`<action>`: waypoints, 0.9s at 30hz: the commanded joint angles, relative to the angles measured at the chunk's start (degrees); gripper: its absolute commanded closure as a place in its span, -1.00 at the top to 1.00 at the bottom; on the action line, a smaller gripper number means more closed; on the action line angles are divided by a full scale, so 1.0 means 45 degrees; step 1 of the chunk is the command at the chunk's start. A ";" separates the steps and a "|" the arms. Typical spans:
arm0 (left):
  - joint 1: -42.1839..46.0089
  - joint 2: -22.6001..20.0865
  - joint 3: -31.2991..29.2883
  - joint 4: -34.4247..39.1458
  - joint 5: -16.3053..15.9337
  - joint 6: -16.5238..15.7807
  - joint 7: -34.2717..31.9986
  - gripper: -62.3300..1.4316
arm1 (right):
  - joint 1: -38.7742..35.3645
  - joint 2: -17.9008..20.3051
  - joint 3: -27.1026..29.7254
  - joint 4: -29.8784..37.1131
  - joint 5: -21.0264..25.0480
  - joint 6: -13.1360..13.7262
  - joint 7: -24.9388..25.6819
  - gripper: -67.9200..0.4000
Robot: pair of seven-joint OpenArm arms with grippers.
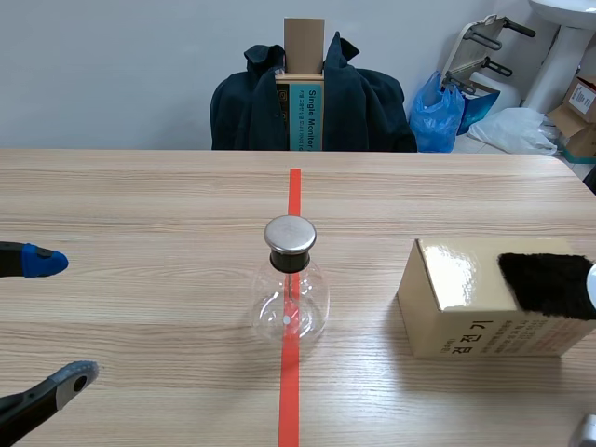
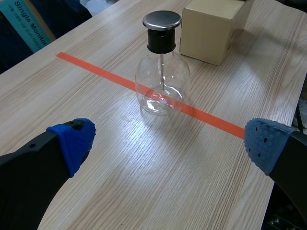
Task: Do the electroscope experiment.
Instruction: 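Rub the plate on the fur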
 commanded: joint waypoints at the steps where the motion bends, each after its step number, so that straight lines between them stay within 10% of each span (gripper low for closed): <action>1: -0.0063 0.0068 0.0083 0.0068 -0.0121 -0.0015 -0.0219 1.00 | -0.0019 0.0102 -0.0019 0.0058 -0.0253 0.0102 0.1637 -0.96; 4: -0.0063 0.0068 0.0083 0.0068 -0.0121 -0.0015 -0.0219 1.00 | -0.0019 0.0092 -0.0019 0.0058 -0.0248 0.0087 0.3400 -0.96; 10: -0.0063 0.0068 0.0083 0.0068 -0.0121 -0.0015 -0.0214 1.00 | -0.0019 0.0097 0.0039 0.0058 -0.0248 0.0000 0.0316 -0.96; 16: -0.0063 0.0068 0.0083 0.0068 -0.0121 -0.0015 -0.0219 1.00 | 0.0053 0.0126 0.0005 0.0058 -0.0301 0.0000 0.3390 -0.96; 22: -0.0063 0.0068 0.0083 0.0068 -0.0121 -0.0015 -0.0180 1.00 | 0.0058 0.0068 0.0044 0.0058 -0.0248 0.0005 0.0685 -0.96; 27: -0.0063 0.0068 0.0083 0.0068 -0.0126 -0.0015 -0.0180 1.00 | 0.0131 0.0073 0.0024 0.0058 -0.0311 0.0049 0.2356 -0.96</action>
